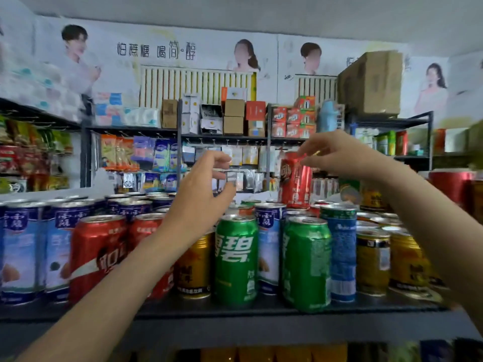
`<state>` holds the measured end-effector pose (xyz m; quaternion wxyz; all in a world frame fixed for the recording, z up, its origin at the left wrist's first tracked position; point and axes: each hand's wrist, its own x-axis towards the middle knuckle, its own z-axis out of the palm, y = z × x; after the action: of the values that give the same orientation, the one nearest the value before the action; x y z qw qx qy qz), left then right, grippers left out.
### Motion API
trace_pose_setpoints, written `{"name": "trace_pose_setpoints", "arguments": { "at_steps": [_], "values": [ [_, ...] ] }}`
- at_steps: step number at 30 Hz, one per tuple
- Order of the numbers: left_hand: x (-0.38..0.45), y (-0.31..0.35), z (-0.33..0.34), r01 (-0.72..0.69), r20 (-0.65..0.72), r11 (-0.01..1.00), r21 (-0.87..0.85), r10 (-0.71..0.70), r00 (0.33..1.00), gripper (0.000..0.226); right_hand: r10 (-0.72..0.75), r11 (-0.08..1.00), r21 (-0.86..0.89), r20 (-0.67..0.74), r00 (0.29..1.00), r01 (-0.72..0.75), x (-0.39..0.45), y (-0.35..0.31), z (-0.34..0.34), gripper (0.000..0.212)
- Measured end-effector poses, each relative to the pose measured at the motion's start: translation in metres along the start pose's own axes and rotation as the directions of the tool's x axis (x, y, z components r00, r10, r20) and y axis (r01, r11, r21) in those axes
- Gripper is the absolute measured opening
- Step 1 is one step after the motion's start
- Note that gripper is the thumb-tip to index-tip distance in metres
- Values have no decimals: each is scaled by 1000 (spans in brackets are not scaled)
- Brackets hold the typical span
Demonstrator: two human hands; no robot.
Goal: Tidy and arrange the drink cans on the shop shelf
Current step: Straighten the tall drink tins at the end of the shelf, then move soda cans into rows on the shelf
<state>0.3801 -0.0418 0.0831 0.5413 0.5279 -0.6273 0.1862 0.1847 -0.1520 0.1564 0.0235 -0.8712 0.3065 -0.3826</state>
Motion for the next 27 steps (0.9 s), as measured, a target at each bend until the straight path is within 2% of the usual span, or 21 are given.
{"name": "trace_pose_setpoints", "arguments": {
  "at_steps": [3,6,9,13,17,20,21,23,24,25,27],
  "values": [
    [16,11,21,1,113,1000,18,-3,994,29,94,995,-1,-114,989,-95,9,30,-2,49],
    [25,20,38,-2,216,995,100,-19,976,28,128,988,92,-70,989,-121,21,49,9,65],
    [31,19,45,45,256,996,73,-62,965,23,118,966,235,-18,993,-111,26,58,15,59],
    [35,15,47,153,326,988,30,-154,933,19,103,936,344,-69,992,-74,23,69,13,50],
    [36,14,48,180,433,983,28,-175,884,14,137,889,444,-22,990,-113,21,70,15,45],
    [36,13,49,145,559,981,128,-192,806,9,127,926,371,-134,983,-69,18,62,18,42],
    [35,14,48,140,560,982,129,-189,807,7,72,950,311,-201,977,-6,15,57,18,40],
    [35,17,42,151,479,986,76,-169,862,8,-73,964,231,-257,964,134,6,42,18,34],
    [35,19,38,164,416,985,47,-168,894,11,-137,956,230,-205,969,184,2,34,17,32],
    [34,20,32,176,372,984,31,-174,912,12,-187,950,237,-85,979,202,-2,25,17,31],
    [30,19,22,197,391,979,47,-200,899,11,-225,965,195,262,939,177,-5,9,22,30]
  ]
}}
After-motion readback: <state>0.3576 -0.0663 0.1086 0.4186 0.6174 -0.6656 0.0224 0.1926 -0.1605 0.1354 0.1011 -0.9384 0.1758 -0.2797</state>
